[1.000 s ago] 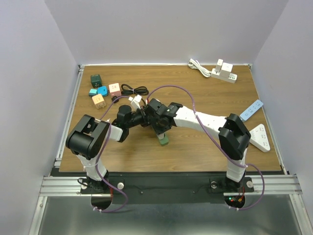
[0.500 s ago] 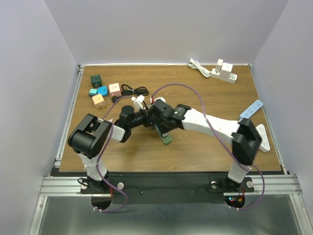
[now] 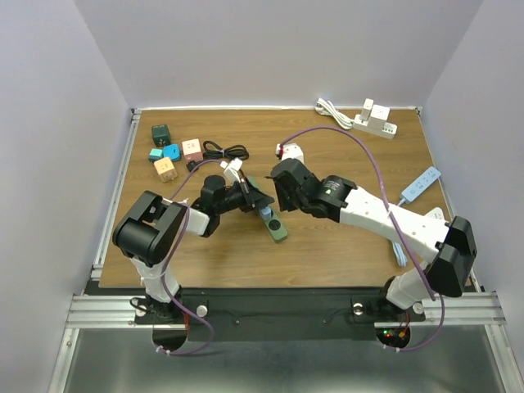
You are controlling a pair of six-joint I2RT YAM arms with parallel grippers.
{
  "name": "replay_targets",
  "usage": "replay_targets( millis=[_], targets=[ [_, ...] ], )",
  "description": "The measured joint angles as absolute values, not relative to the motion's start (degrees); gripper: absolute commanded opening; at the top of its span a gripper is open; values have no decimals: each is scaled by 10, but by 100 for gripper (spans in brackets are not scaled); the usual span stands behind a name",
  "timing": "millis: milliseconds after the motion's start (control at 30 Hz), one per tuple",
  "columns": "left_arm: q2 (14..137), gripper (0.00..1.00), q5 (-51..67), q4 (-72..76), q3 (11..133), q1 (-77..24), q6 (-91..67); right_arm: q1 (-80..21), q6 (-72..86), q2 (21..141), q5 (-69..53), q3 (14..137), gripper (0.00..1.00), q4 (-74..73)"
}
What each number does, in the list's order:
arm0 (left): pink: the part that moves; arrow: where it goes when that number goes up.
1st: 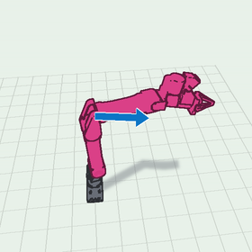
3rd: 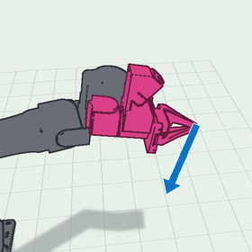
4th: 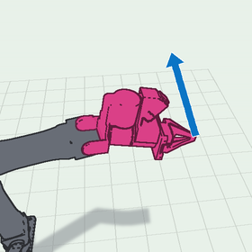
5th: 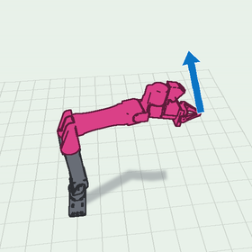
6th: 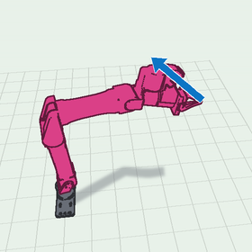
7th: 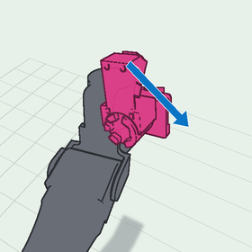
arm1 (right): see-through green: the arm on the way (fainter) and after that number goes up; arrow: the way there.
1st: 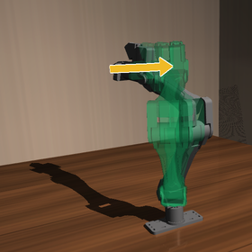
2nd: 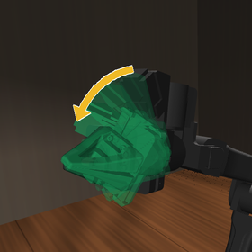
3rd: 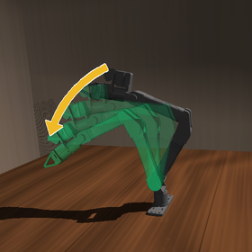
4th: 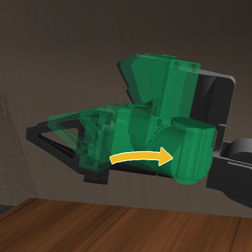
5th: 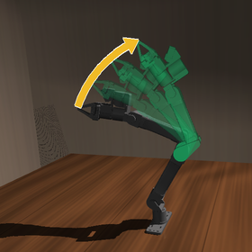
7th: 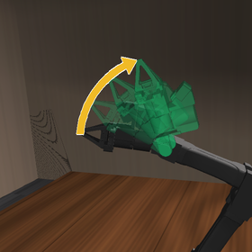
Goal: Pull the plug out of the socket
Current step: Place the plug at the corner of the board.
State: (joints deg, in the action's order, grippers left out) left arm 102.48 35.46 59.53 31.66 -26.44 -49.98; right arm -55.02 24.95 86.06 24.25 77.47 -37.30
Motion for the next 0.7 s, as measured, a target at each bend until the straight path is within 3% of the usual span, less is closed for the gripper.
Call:
replay_targets(
  millis=[200, 367, 400, 467, 500, 600, 700],
  targets=[
    [983, 0, 345, 531, 331, -268, -487, -485, 291, 861, 272, 772, 0, -382],
    [942, 0, 331, 379, 377, -270, -458, -425, 316, 893, 267, 801, 0, -385],
    [938, 4, 329, 348, 390, -271, -453, -423, 319, 901, 263, 808, 0, -385],
    [934, 23, 324, 283, 424, -273, -436, -420, 329, 910, 249, 818, 1, -386],
    [934, 40, 322, 260, 436, -273, -430, -417, 337, 912, 238, 823, 0, -386],
    [920, 64, 318, 191, 473, -273, -413, -402, 364, 910, 194, 831, 1, -385],
    [887, 73, 315, 160, 486, -272, -409, -368, 394, 902, 141, 828, 0, -378]
  ],
)
